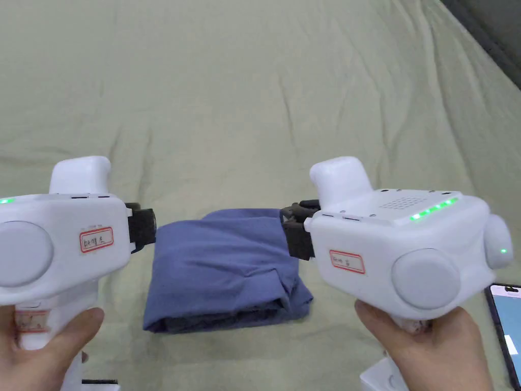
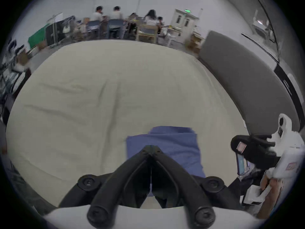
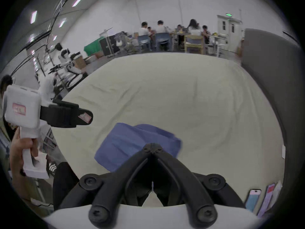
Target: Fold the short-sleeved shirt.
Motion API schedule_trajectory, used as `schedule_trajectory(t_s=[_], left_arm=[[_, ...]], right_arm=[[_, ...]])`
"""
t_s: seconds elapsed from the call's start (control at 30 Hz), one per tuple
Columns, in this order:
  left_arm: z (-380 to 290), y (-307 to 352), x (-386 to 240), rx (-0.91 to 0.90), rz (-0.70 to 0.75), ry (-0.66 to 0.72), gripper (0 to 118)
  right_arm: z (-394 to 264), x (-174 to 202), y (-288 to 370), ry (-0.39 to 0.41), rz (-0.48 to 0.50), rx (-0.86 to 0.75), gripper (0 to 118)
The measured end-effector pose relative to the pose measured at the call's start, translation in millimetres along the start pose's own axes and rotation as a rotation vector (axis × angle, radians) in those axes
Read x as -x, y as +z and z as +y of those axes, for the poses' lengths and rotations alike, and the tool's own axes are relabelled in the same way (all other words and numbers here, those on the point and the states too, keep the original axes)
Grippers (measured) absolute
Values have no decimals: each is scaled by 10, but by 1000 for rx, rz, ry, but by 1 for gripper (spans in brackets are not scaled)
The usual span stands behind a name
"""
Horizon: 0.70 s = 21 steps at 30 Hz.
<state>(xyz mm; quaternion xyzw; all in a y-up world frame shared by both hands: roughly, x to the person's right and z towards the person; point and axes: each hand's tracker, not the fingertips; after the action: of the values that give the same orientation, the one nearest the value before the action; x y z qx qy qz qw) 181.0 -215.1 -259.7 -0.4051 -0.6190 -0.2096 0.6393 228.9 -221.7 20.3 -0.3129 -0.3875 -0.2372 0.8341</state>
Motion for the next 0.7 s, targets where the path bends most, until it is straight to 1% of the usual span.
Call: schedule_trajectory(t_s=[0.03,0.07,0.1,0.13,0.17,0.2,0.23,0.27,0.3,0.33,0.37,0.4,0.43,0.5,0.6,0.67,0.7], left_arm=[[-18,-57,77,9,-4,4,0],[-37,-139,136,24,-17,19,0],[-60,-215,190,50,-49,45,0],[-84,-305,259,68,-97,82,0],[-115,-404,317,86,-146,124,0],[-139,-481,362,91,-176,154,0],[-160,-551,411,106,-199,185,4],[-182,-620,464,115,-226,202,17],[-202,-681,510,114,-254,222,61],[-233,-767,537,128,-285,238,101],[-263,-882,568,158,-326,251,118],[-305,-969,592,184,-370,239,118],[-331,-1022,626,192,-399,263,118],[-399,-1118,637,214,-398,265,118],[-461,-1340,618,233,-426,280,118],[-493,-1538,530,260,-532,288,118],[-485,-1590,476,269,-554,289,118]], right_arm=[[-36,46,-214,15,2,30,2],[-94,64,-441,30,-27,79,2],[-166,52,-654,50,-68,133,2],[-279,5,-910,85,-137,209,2],[-427,-82,-1170,111,-182,294,2],[-579,-189,-1299,124,-193,353,2],[-689,-281,-1319,93,-150,316,2],[-659,-341,-1158,15,-95,194,2],[-608,-400,-1082,-42,-74,221,2],[-582,-427,-1106,-33,-63,244,2],[-588,-442,-1140,-15,-60,247,2],[-603,-438,-1165,12,-54,252,2],[-580,-445,-1133,32,-46,247,2],[-589,-504,-1115,21,-25,240,2],[-624,-579,-1093,-22,22,222,2],[-627,-600,-1078,-31,34,217,2],[-623,-586,-1081,-30,34,216,2]])
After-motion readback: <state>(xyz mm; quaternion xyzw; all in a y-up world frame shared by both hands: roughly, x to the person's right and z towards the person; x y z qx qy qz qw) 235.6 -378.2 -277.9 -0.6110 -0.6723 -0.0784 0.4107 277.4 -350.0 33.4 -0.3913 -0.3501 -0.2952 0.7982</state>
